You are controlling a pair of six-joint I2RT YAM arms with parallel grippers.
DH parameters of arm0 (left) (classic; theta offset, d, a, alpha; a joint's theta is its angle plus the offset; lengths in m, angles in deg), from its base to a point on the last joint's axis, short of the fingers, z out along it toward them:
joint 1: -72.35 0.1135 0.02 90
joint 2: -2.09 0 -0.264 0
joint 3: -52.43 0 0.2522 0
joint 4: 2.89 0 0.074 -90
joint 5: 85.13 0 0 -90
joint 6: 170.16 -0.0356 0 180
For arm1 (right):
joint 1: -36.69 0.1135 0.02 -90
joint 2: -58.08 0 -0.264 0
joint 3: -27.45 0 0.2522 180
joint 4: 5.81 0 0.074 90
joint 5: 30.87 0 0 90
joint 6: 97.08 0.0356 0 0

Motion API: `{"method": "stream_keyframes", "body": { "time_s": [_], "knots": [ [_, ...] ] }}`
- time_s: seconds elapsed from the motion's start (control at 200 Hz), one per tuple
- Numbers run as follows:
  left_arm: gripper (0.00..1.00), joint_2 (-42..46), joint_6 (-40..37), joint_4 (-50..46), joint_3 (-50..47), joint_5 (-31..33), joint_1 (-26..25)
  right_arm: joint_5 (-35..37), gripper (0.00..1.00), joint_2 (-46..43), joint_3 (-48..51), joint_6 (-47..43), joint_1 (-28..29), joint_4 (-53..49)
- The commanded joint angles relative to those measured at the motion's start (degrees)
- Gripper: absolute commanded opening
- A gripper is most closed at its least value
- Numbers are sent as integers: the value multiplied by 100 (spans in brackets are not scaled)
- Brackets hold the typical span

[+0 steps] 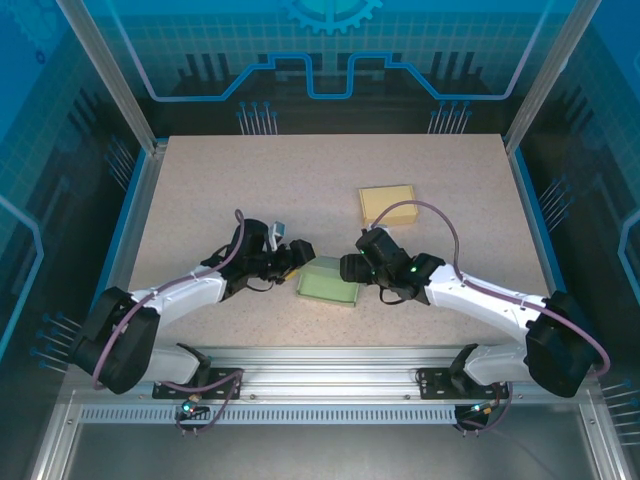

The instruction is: Fold the paper box

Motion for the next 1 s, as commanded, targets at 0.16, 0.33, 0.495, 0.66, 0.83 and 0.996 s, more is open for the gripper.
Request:
{"method": "stream_keyframes", "body": {
  "time_s": [0.16, 0.33, 0.495, 0.66, 0.83, 0.996],
  "knots": [
    [74, -62, -51, -47, -179, 225, -37, -44, 76, 169, 198, 160, 60, 88],
    [69, -35, -236, -295, -311, 454, -66, -40, 76, 214, 327, 247, 64, 105],
    [68, -14, -505, -687, -411, 848, -186, -27, 76, 358, 400, 319, 82, 88],
    [67, -9, -873, -1192, -381, 1392, -351, -27, 76, 600, 416, 356, 87, 122],
    [64, -62, -1069, -1409, -411, 1814, -475, -1, 76, 835, 412, 365, 90, 196],
    [59, -231, -1079, -1311, -521, 1985, -555, 51, 77, 1004, 393, 364, 91, 204]
  ]
}}
